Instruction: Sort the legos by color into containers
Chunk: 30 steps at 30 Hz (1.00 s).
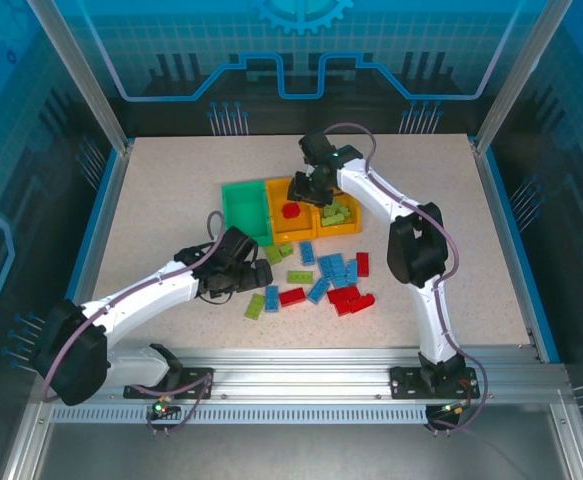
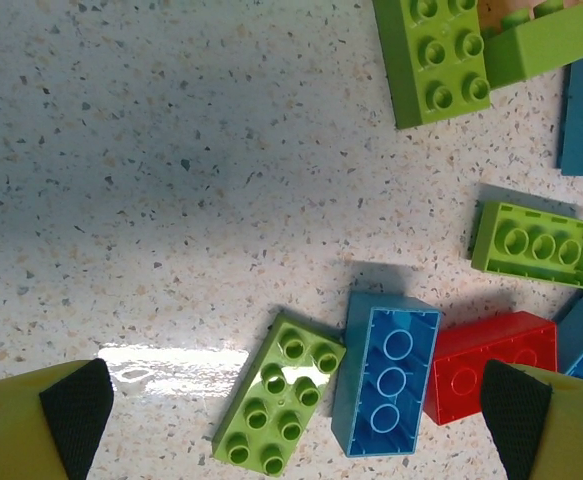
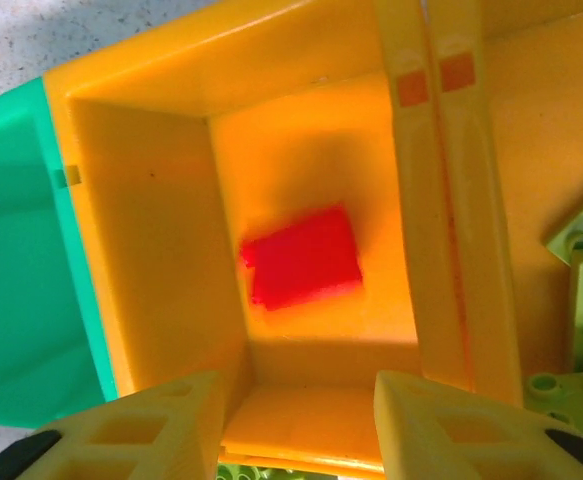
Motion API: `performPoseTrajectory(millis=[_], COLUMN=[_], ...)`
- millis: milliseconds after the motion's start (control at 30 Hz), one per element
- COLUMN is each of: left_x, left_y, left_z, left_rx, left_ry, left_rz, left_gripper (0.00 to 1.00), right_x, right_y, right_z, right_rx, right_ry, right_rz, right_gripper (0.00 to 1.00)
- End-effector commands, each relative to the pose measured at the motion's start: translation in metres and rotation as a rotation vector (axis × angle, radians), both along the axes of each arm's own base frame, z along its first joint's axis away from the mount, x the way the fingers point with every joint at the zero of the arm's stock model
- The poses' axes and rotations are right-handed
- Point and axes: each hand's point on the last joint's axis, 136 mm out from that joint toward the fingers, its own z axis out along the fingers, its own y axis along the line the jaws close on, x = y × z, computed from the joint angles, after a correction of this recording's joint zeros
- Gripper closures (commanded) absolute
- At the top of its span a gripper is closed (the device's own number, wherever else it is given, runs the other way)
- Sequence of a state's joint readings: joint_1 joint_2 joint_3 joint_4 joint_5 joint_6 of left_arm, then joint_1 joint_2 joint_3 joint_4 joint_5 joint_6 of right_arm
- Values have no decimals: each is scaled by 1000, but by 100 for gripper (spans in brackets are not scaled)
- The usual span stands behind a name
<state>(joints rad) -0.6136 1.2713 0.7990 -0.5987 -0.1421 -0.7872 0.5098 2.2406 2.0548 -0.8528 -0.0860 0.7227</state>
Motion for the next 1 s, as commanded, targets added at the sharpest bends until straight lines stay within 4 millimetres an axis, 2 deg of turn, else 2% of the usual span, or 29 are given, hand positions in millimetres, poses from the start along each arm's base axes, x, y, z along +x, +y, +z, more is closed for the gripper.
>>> performPoseTrajectory(millis=[0, 167, 300, 433, 633, 833, 967], left_x=[-14, -26, -35, -41, -38, -36, -35], left_y=[-20, -37, -54, -55, -58, -64, -69], left_z=[-8, -12, -19, -30, -34, -37, -40], left_rx=[59, 94, 118, 176, 190, 201, 207], left_ry=[52, 60, 86, 124, 119, 125, 127], left_rz=[-48, -117, -162, -150, -143, -157, -166], left_gripper=[5, 8, 9, 11, 19, 29, 37], right_x=[1, -6, -14, -21, -31, -43, -54], right_y=[13, 17, 10, -2, -22, -62, -96], right_z=[-1, 16, 36, 54, 82, 93, 88], right_rx=[3, 29, 41, 57, 54, 32, 24], right_ry=[13, -20, -60, -93, -160, -204, -195], right_rz=[1, 37, 39, 33, 54, 11, -42], right_gripper=[39, 32, 26, 23, 19, 17, 16])
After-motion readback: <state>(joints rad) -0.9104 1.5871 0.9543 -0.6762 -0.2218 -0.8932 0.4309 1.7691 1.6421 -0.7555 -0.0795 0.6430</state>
